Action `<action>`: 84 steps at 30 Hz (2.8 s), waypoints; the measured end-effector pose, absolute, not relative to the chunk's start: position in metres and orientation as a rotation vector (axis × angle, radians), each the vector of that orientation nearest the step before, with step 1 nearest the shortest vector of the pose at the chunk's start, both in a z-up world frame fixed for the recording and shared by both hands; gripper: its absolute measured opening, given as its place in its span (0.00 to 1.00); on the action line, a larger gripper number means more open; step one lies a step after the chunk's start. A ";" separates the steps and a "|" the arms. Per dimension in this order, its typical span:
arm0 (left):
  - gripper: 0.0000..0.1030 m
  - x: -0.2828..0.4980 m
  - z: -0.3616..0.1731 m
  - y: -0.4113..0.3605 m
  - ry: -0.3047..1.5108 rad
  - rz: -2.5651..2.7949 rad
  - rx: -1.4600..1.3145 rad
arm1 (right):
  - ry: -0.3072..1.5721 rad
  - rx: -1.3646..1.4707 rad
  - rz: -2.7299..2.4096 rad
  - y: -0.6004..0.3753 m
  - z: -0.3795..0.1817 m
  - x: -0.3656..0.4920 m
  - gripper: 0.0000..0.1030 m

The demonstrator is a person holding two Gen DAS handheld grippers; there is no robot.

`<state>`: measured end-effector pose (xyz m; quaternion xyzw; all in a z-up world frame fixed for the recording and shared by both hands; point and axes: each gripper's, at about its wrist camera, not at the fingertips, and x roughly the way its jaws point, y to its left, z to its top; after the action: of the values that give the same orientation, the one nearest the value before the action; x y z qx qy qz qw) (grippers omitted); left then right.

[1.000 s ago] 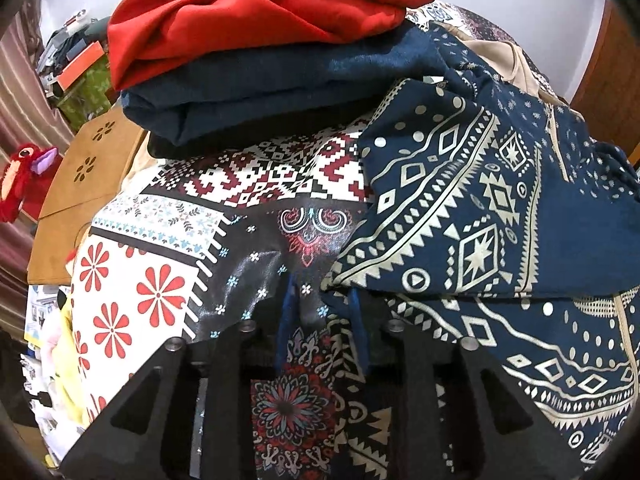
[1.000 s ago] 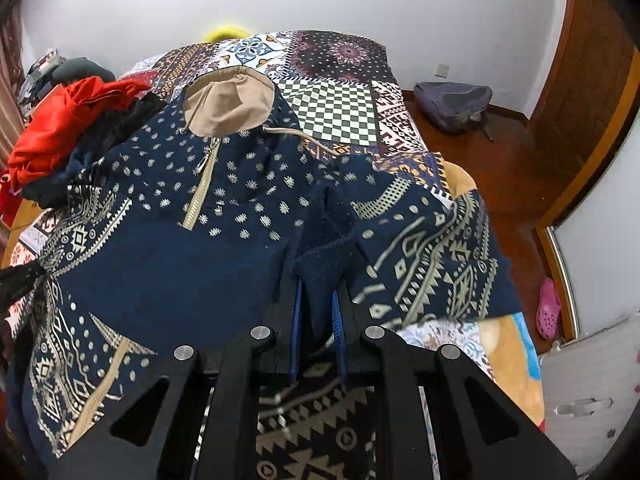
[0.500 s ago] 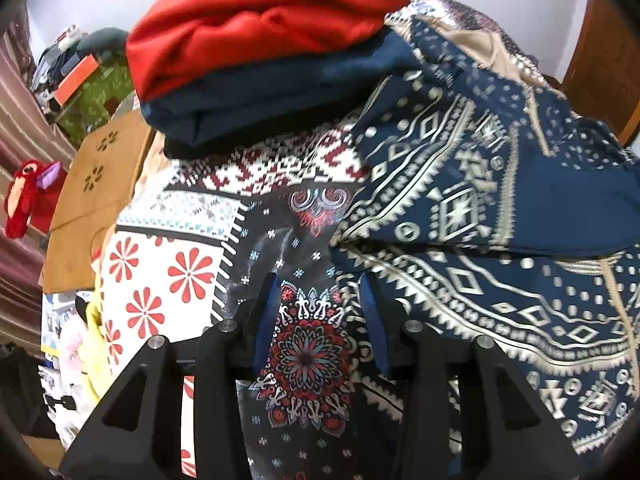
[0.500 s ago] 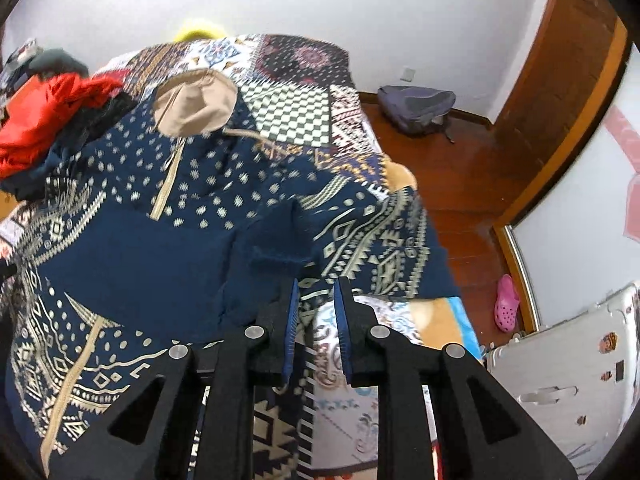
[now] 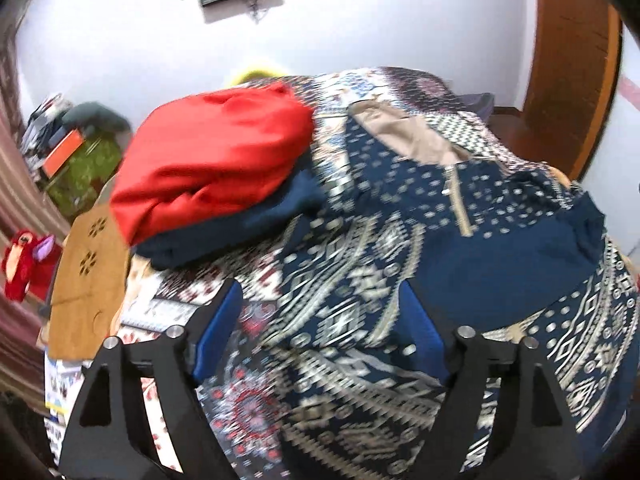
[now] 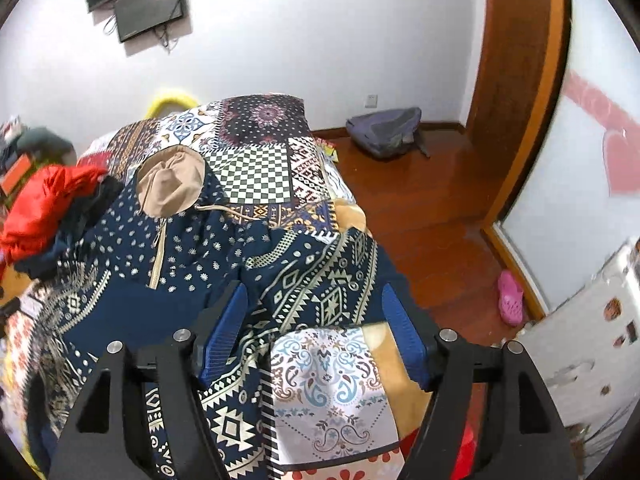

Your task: Fold large clothes

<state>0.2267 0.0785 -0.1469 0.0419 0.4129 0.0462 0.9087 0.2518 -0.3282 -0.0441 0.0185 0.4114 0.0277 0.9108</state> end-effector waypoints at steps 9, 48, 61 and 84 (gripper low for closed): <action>0.80 0.268 -0.174 0.031 0.901 0.008 0.101 | 0.961 0.263 0.025 -0.380 -0.090 0.273 0.65; 0.79 0.260 -0.190 0.072 0.938 0.118 0.041 | 0.782 0.375 0.032 -0.386 -0.066 0.317 0.08; 0.79 0.231 -0.182 0.080 0.903 0.101 0.055 | 0.742 0.230 0.337 -0.267 -0.022 0.294 0.08; 0.80 0.224 -0.196 0.071 0.938 0.075 0.065 | 1.069 0.081 0.370 -0.233 -0.065 0.263 0.26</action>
<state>0.2241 0.0707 -0.1959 0.0315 0.4516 0.0360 0.8909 0.2630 -0.2326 -0.0650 0.0382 0.5063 0.1751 0.8435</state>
